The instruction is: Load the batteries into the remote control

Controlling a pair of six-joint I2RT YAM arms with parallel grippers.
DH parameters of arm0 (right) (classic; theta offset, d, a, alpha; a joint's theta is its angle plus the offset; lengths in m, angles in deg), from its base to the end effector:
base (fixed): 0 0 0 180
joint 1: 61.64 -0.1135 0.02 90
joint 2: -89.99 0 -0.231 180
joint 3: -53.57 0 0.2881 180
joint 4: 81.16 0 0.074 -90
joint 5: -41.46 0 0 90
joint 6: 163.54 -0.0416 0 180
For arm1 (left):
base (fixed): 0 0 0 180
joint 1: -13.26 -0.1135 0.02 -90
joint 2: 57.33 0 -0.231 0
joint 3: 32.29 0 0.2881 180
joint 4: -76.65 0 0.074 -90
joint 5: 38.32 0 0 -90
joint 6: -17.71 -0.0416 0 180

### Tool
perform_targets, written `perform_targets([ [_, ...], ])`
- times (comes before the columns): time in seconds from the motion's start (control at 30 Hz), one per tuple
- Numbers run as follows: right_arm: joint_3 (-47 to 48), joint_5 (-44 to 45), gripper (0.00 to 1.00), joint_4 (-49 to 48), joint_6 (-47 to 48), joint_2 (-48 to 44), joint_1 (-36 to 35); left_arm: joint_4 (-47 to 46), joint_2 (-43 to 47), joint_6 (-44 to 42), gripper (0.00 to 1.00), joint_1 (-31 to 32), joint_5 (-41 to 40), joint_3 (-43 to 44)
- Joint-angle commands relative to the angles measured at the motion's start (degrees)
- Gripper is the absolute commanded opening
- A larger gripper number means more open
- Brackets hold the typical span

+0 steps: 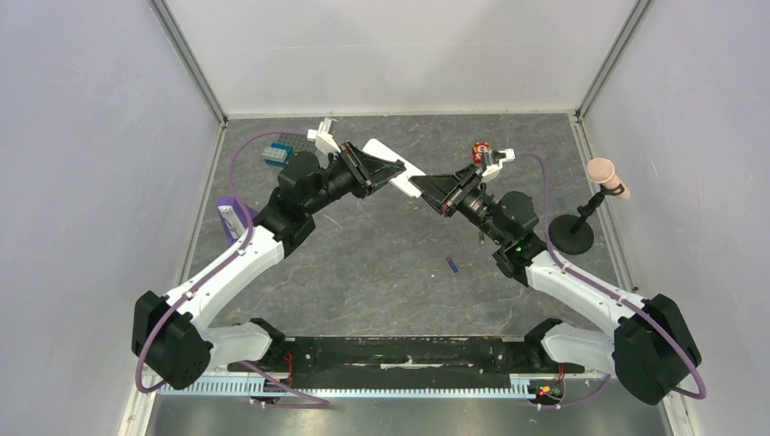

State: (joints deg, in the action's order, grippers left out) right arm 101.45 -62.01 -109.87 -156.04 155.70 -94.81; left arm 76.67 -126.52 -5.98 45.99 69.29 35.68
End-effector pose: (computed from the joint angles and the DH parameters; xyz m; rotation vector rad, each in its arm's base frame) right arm 0.2556 0.1786 0.2574 0.4721 1.5909 1.7867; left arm 0.2789 -0.1942 0.3208 -0.2610 1.8181 -1.5343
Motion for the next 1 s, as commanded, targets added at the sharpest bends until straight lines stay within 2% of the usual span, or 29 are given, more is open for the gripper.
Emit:
perform_targets([
  [0.0, -1.15, -2.10, 0.14, 0.79, 1.66, 1.02, 0.12, -5.74, 2.67, 1.40, 0.02, -1.97, -1.19, 1.81],
  [0.13, 1.54, -2.25, 0.18, 0.67, 1.09, 3.07, 0.17, -4.89, 1.63, -1.57, 0.02, -1.97, -0.14, 1.80],
  [0.27, 3.88, -1.16, 0.30, 3.59, 0.33, 4.54, 0.12, -0.81, 1.90, -7.93, 0.02, -1.97, -1.96, 2.23],
  [0.4, 4.35, -2.35, 0.41, -0.39, -2.80, 6.94, 0.16, 1.86, 1.52, -13.50, 0.02, -1.96, -3.69, 2.76],
  [0.57, 5.25, -3.46, 0.45, -2.30, -4.73, 9.17, 0.21, 6.48, 1.27, -20.35, 0.02, -1.95, -8.98, 3.03],
  [0.77, 6.76, -3.64, 0.41, 1.31, -2.97, 10.63, 0.15, 8.83, 1.16, -25.93, 0.02, -1.93, -11.54, 2.69],
  [0.87, 6.84, -3.79, 0.27, 1.27, -2.93, 11.55, 0.21, 9.01, 1.07, -27.51, 0.02, -1.97, -12.01, 2.37],
  [0.97, 7.12, -4.15, 0.17, 2.13, -2.59, 12.37, 0.19, 9.60, 0.82, -28.57, 0.02, -1.97, -13.51, 2.08],
])
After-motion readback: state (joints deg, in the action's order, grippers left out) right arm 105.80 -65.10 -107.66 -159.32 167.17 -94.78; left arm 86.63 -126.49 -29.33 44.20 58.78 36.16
